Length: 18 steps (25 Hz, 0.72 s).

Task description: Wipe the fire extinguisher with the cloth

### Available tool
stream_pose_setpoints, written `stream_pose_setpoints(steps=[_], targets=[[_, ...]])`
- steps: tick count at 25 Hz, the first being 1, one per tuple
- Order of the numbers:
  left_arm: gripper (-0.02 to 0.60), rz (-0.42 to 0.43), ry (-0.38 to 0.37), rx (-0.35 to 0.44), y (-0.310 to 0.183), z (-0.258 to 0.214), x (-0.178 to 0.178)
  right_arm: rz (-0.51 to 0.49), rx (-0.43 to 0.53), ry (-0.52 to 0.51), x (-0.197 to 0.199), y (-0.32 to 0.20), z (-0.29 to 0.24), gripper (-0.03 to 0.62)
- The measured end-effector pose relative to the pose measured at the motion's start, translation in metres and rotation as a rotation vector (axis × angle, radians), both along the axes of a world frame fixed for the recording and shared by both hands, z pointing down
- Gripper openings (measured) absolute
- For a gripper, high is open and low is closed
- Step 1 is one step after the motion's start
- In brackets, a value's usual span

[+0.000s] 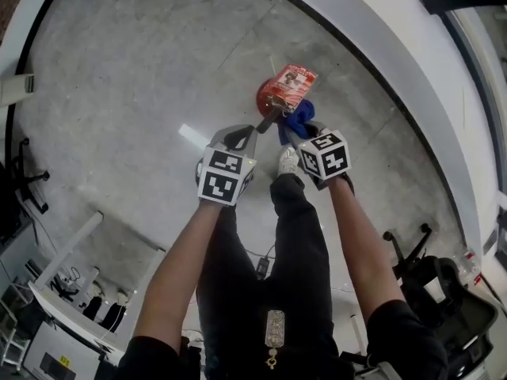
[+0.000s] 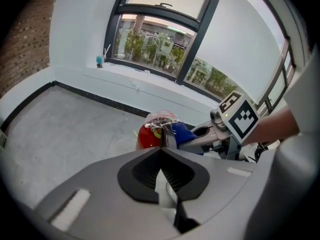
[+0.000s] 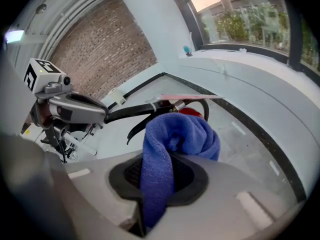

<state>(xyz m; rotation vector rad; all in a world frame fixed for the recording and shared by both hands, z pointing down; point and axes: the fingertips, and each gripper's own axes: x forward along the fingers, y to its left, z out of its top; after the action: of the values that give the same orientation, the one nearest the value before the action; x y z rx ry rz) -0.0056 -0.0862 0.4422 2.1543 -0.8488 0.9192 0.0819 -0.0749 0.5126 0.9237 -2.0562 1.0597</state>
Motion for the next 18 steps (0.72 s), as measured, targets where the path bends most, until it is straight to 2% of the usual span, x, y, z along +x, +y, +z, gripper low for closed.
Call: stream_pose_setpoints(steps=[4, 8, 12, 14, 18], targets=[[0.006, 0.091, 0.012, 0.011, 0.0, 0.0, -0.017, 0.149, 0.027, 0.039, -0.018, 0.005, 0.004, 0.055], [0.005, 0.157, 0.025, 0.005, 0.008, -0.001, -0.039, 0.204, 0.021, 0.045, -0.056, 0.015, 0.011, 0.054], [0.006, 0.196, 0.029, 0.006, 0.009, -0.007, -0.06, 0.32, -0.014, 0.058, -0.071, 0.018, 0.019, 0.054], [0.006, 0.197, 0.027, 0.001, 0.008, -0.005, -0.069, 0.313, -0.038, 0.061, -0.08, 0.024, 0.022, 0.054], [0.006, 0.207, 0.015, -0.026, 0.011, 0.004, -0.074, 0.235, -0.051, 0.045, -0.106, 0.042, 0.012, 0.054]])
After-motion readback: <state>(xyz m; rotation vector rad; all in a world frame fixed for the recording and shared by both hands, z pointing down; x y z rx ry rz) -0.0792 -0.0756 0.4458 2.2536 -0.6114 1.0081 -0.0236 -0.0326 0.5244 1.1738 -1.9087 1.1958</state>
